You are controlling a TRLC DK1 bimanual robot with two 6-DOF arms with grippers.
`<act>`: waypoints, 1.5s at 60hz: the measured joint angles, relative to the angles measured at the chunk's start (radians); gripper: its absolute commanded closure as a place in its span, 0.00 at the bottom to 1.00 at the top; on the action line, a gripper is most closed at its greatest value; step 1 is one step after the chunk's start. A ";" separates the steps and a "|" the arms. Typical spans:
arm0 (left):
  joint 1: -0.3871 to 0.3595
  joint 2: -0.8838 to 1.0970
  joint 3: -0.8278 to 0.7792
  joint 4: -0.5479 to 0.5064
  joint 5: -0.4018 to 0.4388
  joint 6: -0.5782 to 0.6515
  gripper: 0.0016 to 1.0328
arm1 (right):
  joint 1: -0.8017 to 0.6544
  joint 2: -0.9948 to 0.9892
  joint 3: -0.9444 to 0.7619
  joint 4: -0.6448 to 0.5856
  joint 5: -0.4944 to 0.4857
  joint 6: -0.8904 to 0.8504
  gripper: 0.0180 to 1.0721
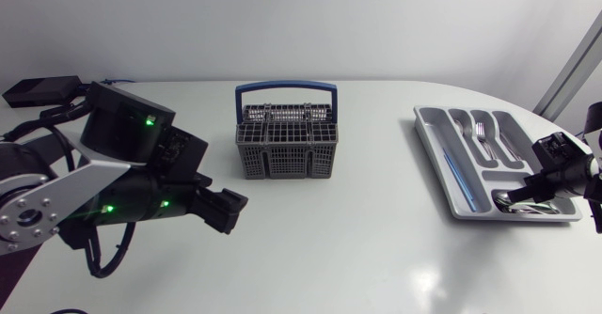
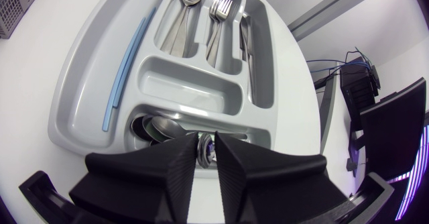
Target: Unload the cutlery basket into the drawer organizer.
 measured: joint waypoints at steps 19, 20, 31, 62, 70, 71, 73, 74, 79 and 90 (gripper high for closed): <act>0.029 -0.130 -0.035 -0.071 0.000 0.000 0.05 | 0.001 -0.035 -0.047 0.001 0.007 -0.001 0.06; 0.031 -0.139 -0.038 -0.077 0.000 0.000 0.05 | 0.001 -0.049 -0.052 0.001 0.007 -0.001 0.05; 0.046 -0.212 -0.061 -0.119 0.000 0.000 0.05 | 0.011 -0.190 -0.088 0.000 -0.020 -0.001 0.05; 0.109 -0.393 -0.114 -0.194 -0.020 0.007 0.05 | 0.099 -0.563 -0.197 -0.015 -0.106 0.061 0.05; 0.134 -0.436 -0.129 -0.199 -0.032 0.019 0.05 | 0.139 -0.654 -0.231 -0.014 -0.104 0.064 0.05; 0.135 -0.442 -0.132 -0.199 -0.034 0.019 0.05 | 0.145 -0.665 -0.235 -0.011 -0.098 0.065 0.05; 0.137 -0.454 -0.138 -0.200 -0.039 0.022 0.05 | 0.161 -0.694 -0.247 -0.003 -0.088 0.065 0.05; 0.137 -0.461 -0.142 -0.200 -0.042 0.023 0.05 | 0.171 -0.710 -0.252 0.001 -0.079 0.065 0.05; 0.143 -0.485 -0.156 -0.206 -0.056 0.023 0.05 | 0.216 -0.758 -0.283 0.010 -0.040 0.066 0.05; 0.186 -0.547 -0.190 -0.206 -0.065 0.027 0.05 | 0.270 -0.863 -0.342 0.016 -0.015 0.105 0.05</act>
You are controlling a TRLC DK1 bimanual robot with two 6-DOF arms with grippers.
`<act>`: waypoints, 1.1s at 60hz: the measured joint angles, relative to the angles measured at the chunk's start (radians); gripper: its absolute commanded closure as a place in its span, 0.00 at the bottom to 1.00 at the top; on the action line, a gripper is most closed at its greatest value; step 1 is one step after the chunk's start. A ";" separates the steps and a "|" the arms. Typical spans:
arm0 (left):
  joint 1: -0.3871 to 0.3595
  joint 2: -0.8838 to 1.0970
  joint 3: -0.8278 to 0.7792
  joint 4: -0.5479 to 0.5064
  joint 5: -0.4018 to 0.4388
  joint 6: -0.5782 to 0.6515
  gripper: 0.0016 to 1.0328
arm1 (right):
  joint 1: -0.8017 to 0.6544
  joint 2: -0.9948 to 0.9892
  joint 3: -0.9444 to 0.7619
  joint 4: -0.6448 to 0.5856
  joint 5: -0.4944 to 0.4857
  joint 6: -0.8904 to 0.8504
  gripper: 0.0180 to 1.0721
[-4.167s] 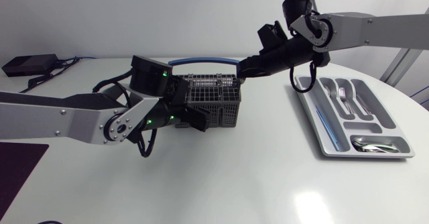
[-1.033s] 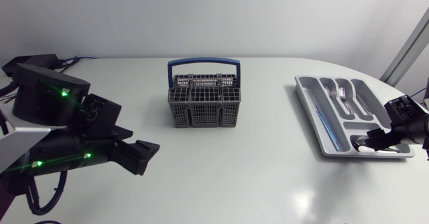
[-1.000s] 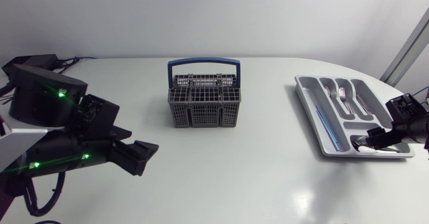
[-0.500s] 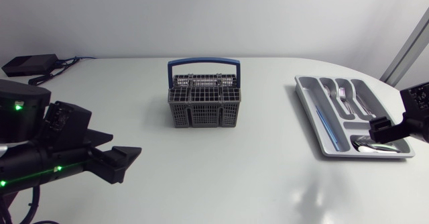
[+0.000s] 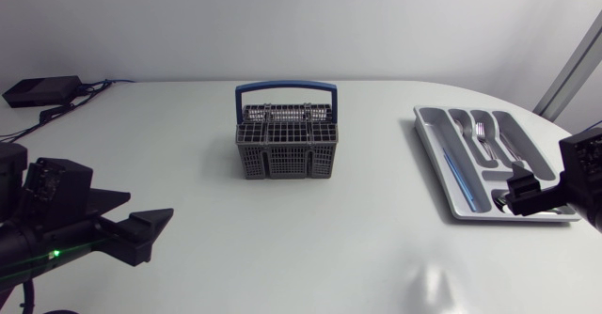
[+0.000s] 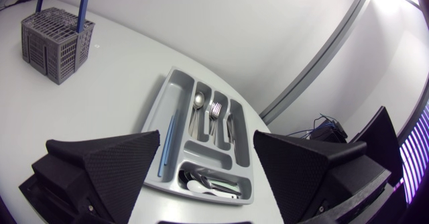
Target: Unload the cutlery basket into the drawer organizer.
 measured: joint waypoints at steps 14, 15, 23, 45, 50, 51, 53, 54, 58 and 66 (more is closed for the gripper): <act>0.064 -0.079 -0.014 0.000 -0.003 0.021 0.05 | 0.026 -0.121 -0.051 0.030 0.008 0.056 0.05; 0.068 -0.084 -0.014 0.001 -0.003 0.021 0.05 | 0.029 -0.131 -0.056 0.032 0.007 0.060 0.05; 0.107 -0.124 -0.023 0.016 -0.004 0.021 0.05 | 0.050 -0.198 -0.106 0.045 0.002 0.112 0.05; 0.192 -0.247 -0.111 0.141 -0.013 0.022 0.05 | 0.118 -0.396 -0.247 0.076 -0.023 0.293 0.05; 0.214 -0.277 -0.156 0.182 -0.006 0.022 0.05 | 0.133 -0.439 -0.278 0.083 -0.032 0.335 0.05; 0.217 -0.283 -0.164 0.191 -0.002 0.022 0.05 | 0.136 -0.446 -0.282 0.084 -0.034 0.342 0.05; 0.226 -0.295 -0.182 0.207 0.005 0.022 0.05 | 0.142 -0.465 -0.294 0.087 -0.035 0.357 0.05; 0.230 -0.301 -0.189 0.216 0.005 0.021 0.05 | 0.145 -0.472 -0.300 0.089 -0.035 0.366 0.05; 0.245 -0.323 -0.219 0.248 0.011 0.022 0.05 | 0.157 -0.509 -0.328 0.098 -0.039 0.399 0.05; 0.280 -0.376 -0.281 0.325 0.030 0.021 0.05 | 0.182 -0.581 -0.377 0.108 -0.053 0.468 0.05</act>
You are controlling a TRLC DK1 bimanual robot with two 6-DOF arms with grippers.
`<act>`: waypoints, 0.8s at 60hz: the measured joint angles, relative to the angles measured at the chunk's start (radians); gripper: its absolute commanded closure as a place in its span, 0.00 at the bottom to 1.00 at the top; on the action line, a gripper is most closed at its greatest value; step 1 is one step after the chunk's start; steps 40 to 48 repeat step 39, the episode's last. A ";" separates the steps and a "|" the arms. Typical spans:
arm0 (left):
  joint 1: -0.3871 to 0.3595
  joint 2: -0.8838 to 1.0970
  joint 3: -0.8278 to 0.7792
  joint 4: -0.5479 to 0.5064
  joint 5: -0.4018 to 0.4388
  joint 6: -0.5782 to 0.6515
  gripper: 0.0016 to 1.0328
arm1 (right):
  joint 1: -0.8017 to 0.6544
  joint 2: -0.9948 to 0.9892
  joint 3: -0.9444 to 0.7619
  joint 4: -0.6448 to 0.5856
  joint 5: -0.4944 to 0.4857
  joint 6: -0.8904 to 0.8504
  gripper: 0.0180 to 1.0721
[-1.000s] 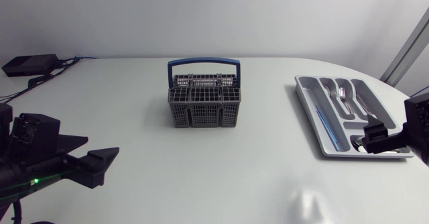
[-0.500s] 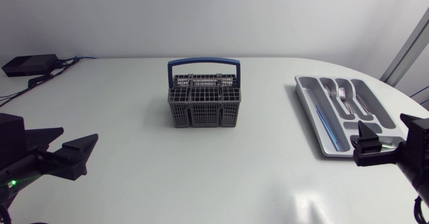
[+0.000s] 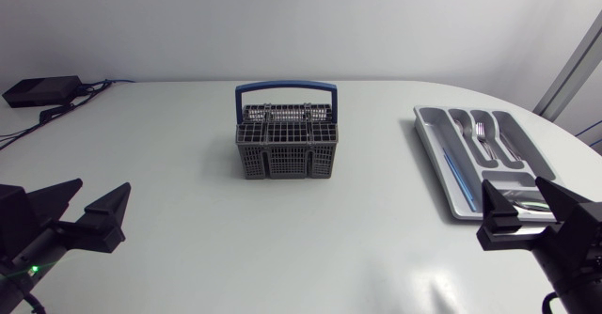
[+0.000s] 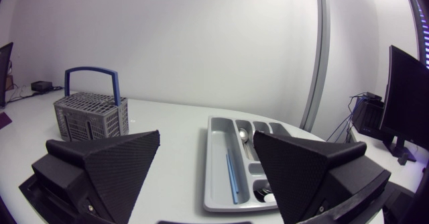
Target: Unload the cutlery basket into the drawer organizer.
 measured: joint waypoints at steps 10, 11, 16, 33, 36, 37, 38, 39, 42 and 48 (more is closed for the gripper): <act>0.046 -0.069 -0.090 0.096 0.021 0.000 0.05 | 0.015 -0.047 -0.036 0.004 -0.008 0.051 0.05; 0.051 -0.076 -0.098 0.106 0.025 0.000 0.05 | 0.015 -0.048 -0.036 0.004 -0.008 0.052 0.05; 0.070 -0.105 -0.134 0.146 0.032 0.000 0.05 | 0.015 -0.049 -0.036 0.004 -0.008 0.054 0.05; 0.115 -0.175 -0.219 0.238 0.055 0.000 0.05 | 0.015 -0.049 -0.036 0.004 -0.008 0.055 0.05; 0.115 -0.175 -0.219 0.238 0.057 0.000 0.05 | 0.015 -0.049 -0.036 0.004 -0.008 0.055 0.05; 0.115 -0.175 -0.219 0.238 0.057 0.000 0.05 | 0.015 -0.049 -0.036 0.004 -0.008 0.055 0.05; 0.115 -0.175 -0.219 0.238 0.057 0.000 0.05 | 0.015 -0.049 -0.036 0.004 -0.008 0.055 0.05; 0.115 -0.175 -0.219 0.238 0.057 0.000 0.05 | 0.015 -0.049 -0.036 0.004 -0.008 0.056 0.05; 0.115 -0.175 -0.219 0.238 0.057 0.000 0.05 | 0.015 -0.049 -0.036 0.004 -0.008 0.056 0.05; 0.115 -0.175 -0.219 0.238 0.057 0.000 0.05 | 0.015 -0.049 -0.036 0.004 -0.008 0.056 0.05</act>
